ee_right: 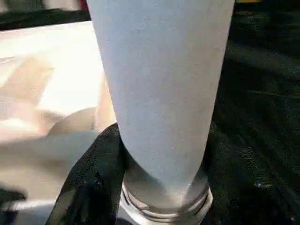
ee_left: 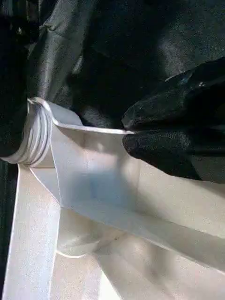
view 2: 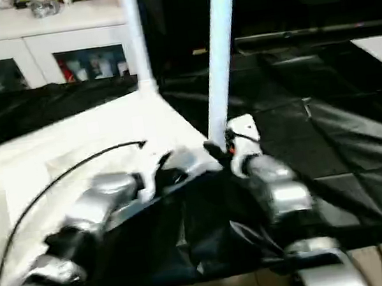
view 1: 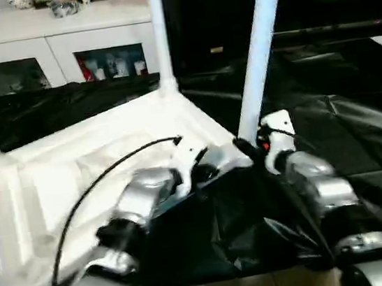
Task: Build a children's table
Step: Rotate leg to tighten
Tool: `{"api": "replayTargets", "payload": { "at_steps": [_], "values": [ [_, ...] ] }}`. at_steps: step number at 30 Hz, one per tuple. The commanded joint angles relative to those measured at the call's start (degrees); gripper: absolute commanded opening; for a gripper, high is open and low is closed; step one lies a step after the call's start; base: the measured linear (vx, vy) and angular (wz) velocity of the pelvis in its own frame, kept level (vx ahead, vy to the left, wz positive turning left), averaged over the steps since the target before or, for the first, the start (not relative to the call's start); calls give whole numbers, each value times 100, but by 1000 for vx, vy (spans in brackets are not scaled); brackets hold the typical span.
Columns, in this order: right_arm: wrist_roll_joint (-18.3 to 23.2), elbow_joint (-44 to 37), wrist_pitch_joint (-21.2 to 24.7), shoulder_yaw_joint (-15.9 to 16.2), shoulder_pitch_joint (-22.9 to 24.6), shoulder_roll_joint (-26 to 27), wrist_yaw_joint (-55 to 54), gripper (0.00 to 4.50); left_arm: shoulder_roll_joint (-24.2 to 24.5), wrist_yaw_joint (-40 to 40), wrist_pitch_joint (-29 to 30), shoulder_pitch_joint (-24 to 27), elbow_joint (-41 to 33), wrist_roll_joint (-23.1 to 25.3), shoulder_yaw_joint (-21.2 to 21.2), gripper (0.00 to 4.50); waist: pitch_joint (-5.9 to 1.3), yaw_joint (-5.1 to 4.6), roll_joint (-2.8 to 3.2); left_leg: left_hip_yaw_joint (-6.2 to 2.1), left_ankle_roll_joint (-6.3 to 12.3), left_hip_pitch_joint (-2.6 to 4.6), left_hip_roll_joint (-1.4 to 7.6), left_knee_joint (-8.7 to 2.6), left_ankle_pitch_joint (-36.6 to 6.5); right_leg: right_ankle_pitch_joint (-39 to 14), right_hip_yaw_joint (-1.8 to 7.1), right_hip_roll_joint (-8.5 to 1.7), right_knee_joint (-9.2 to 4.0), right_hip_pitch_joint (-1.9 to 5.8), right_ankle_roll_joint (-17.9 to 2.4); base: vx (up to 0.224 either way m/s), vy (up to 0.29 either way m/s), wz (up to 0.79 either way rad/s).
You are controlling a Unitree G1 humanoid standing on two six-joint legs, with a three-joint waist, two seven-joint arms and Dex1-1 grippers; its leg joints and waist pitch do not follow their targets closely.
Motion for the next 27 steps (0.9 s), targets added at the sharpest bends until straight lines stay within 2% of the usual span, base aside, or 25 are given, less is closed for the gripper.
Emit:
{"api": "replayTargets", "payload": {
  "at_steps": [1, 2, 5, 6, 8, 10, 11, 12, 14, 17, 19, 22, 24, 27],
  "values": [
    [69, 363, 212, 200, 182, 383, 119, 209, -51, 454, -102, -143, 180, 90, 161, 0, -246, -49, 2, -232, -121, 113, 304, -496, -2540, -3276, 230, -440, -634, 89, -377, 0, 0, 0],
    [70, 330, 78, 245, 151, 394, 242, 209, -41, 320, -153, -112, 148, 116, 73, 0, -256, -45, -3, -232, -96, 93, 317, -525, -2485, -3012, 244, -441, -623, 110, -409, 0, 0, 0],
    [190, 173, -69, 300, 125, 283, 744, 209, 54, 2, -186, -18, 43, 140, -72, 0, -258, -38, -1, -219, -74, 86, 326, -531, -2430, -2784, 276, -453, -593, 111, -528, 0, 0, 0],
    [257, 98, -48, 292, 124, 245, 933, 264, 83, -133, -217, 5, 28, 129, -112, 0, -270, -27, -19, -215, -38, 63, 333, -534, -2322, -2612, 289, -460, -568, 136, -584, 0, 0, 0],
    [356, -46, 65, 326, 73, -80, 1547, 277, 205, -399, -132, 74, -64, 99, -184, 0, -291, 0, -33, -184, 39, 64, 344, -519, -2100, -2203, 318, -457, -523, 149, -730, 0, 0, 0],
    [440, -145, 154, 383, 36, -364, 2066, 294, 294, -538, -117, 103, -107, 89, -203, 0, -300, 17, -75, -141, 222, 11, 334, -479, -1670, -1655, 339, -449, -444, 188, -960, 0, 0, 0],
    [476, -209, 170, 430, 18, -543, 2407, 306, 354, -654, -102, 124, -139, 76, -215, 0, -307, 36, -75, -121, 295, 26, 330, -449, -1574, -1651, 342, -457, -438, 189, -1033, 0, 0, 0],
    [488, -231, 173, 447, 12, -608, 2532, 314, 376, -698, -98, 131, -150, 71, -219, 0, -315, 39, -81, -117, 331, 9, 322, -434, -1471, -1588, 337, -456, -424, 208, -1064, 0, 0, 0],
    [525, -328, 222, 532, -21, -927, 3085, 329, 506, -925, -118, 177, -230, 62, -266, 0, -361, 98, -72, -99, 529, -21, 337, -380, -906, -970, 316, -442, -340, 237, -1232, 0, 0, 0],
    [370, -222, 106, 628, -130, -1410, 3650, 360, 745, -1374, -55, 281, -447, -1, -321, 0, -404, 143, -58, -90, 685, -43, 344, -320, -470, -301, 293, -418, -230, 253, -1431, 0, 0, 0],
    [274, -119, -7, 677, -180, -1621, 3912, 371, 899, -1651, 20, 344, -589, -34, -377, 0, -405, 138, -57, -85, 787, -65, 340, -299, -376, -29, 281, -401, -196, 237, -1539, 0, 0, 0],
    [231, -142, -19, 815, -177, -1879, 4389, 371, 1100, -1974, 85, 425, -766, -57, -460, 0, -391, 140, -59, -78, 817, -63, 352, -289, -542, -229, 278, -397, -208, 208, -1590, 0, 0, 0],
    [232, -237, 20, 981, -141, -2078, 4824, 371, 1231, -2151, 208, 486, -916, -91, -496, 0, -374, 162, -56, -83, 738, -52, 373, -301, -742, -548, 284, -406, -233, 200, -1553, 0, 0, 0],
    [179, -170, -113, 1082, -164, -2182, 5009, 371, 1351, -2360, 298, 562, -1094, -126, -547, 0, -334, 159, -56, -88, 521, -39, 376, -330, -1120, -1185, 300, -414, -296, 174, -1405, 0, 0, 0]
  ]
}}
